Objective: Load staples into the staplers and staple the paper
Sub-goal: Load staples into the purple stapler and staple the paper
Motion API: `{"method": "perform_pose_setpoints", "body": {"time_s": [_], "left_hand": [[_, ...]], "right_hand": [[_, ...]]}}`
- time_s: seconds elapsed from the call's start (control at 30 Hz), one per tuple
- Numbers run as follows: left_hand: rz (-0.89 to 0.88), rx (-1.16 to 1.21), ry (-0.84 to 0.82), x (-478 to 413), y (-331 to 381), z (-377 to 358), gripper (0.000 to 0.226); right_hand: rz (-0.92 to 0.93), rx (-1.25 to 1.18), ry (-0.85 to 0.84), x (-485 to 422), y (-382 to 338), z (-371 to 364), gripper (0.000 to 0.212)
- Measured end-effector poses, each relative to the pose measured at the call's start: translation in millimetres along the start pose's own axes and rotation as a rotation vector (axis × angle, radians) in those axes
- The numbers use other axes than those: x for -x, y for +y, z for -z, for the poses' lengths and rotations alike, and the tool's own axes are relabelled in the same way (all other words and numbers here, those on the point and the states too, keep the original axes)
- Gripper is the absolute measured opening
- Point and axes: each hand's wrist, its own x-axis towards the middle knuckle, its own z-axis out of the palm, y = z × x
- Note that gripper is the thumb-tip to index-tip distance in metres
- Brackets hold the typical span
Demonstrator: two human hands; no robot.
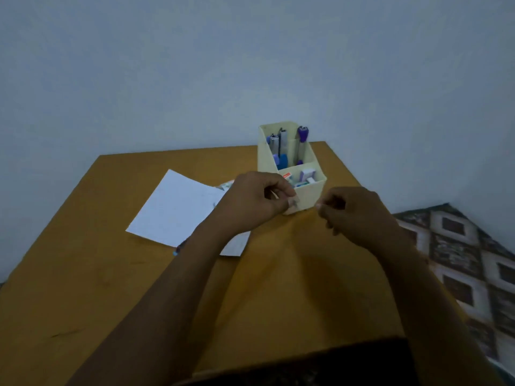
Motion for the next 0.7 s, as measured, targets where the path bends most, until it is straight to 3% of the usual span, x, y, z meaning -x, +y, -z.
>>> {"method": "perform_pose_setpoints", "body": {"time_s": [0.37,0.57,0.7], "left_hand": [[-0.266,-0.013,-0.339,-11.1,128.5,-142.1,0.012],[-0.304,-0.074,-0.517,-0.7,180.2,-220.0,0.015],[-0.331,-0.177,-0.653,12.3,201.9,-270.5,0.032]], "right_hand": [[-0.34,0.119,0.114,129.0,106.4,114.4,0.011],[-0.504,0.136,0.189,194.4,148.8,139.9,0.015],[-0.607,0.154,0.227,225.2,172.7,150.2,0.02]]}}
